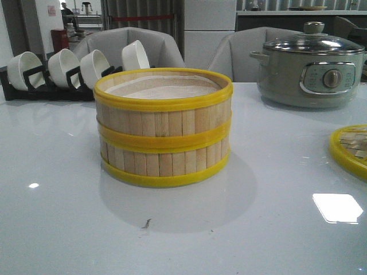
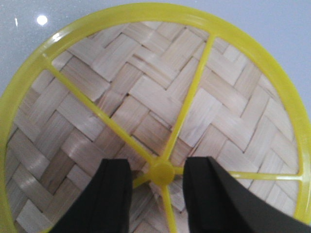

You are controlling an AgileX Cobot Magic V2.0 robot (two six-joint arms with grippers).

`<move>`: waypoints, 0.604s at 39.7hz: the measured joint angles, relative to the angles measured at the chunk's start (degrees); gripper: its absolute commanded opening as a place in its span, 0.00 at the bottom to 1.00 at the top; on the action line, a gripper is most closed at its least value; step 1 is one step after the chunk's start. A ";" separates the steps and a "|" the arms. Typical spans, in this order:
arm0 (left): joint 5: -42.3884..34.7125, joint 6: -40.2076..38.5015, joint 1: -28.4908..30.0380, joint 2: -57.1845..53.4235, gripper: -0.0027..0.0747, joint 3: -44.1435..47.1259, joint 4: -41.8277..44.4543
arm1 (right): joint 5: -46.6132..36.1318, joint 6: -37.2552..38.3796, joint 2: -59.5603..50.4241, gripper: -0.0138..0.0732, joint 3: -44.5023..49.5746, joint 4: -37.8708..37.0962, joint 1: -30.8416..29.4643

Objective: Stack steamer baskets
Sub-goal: 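Lower the right gripper and grasp the lid's central yellow hub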

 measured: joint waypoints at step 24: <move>0.00 0.00 0.00 0.00 0.15 0.00 0.00 | -0.61 0.00 0.56 0.58 0.00 0.14 -0.41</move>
